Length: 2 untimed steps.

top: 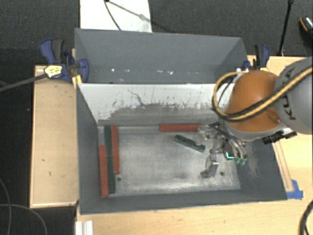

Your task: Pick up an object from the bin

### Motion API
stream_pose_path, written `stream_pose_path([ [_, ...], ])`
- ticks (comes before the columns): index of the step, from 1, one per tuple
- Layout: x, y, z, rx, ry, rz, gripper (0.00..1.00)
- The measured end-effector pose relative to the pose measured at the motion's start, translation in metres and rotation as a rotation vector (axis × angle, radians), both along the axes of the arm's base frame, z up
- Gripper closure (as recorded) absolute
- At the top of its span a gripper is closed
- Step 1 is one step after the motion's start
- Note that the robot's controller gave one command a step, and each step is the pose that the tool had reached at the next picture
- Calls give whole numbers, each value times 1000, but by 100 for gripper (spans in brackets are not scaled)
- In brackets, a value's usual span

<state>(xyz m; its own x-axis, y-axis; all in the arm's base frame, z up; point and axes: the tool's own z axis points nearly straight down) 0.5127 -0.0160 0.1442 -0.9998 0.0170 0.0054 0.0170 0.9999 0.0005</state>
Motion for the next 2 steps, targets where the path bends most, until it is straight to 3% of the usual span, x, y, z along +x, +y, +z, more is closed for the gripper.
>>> stream_pose_path([
  [1,55,15,-75,-1,-11,-197,0],
  [2,55,15,-73,-1,-12,-195,100],
])
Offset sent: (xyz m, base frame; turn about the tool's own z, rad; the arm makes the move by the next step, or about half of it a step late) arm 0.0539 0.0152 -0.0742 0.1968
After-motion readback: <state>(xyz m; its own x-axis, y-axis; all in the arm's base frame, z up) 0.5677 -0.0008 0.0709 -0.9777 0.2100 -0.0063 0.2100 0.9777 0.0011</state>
